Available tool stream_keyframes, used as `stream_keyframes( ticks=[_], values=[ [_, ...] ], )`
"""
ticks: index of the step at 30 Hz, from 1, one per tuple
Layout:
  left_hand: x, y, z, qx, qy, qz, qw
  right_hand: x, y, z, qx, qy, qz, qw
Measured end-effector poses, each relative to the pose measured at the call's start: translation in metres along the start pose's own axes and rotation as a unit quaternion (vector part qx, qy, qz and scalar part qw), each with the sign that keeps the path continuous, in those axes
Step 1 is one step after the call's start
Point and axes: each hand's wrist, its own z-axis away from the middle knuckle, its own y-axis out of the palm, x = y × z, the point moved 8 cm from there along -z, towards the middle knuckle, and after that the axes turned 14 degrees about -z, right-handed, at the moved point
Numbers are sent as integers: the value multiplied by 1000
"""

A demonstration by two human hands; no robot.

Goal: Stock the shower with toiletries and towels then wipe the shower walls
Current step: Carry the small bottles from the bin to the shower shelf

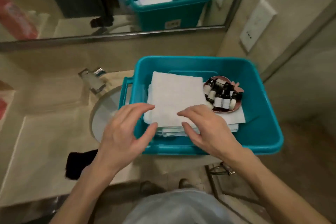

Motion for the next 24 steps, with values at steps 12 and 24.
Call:
stream_keyframes(
  ticks=[12, 24],
  values=[
    [-53, 117, -99, 184, 146, -50, 971, -104, -30, 47, -30, 298, 30, 954],
    [-81, 204, -184, 206, 78, -75, 973, -171, -75, -3, -137, 261, 30, 955]
  ],
)
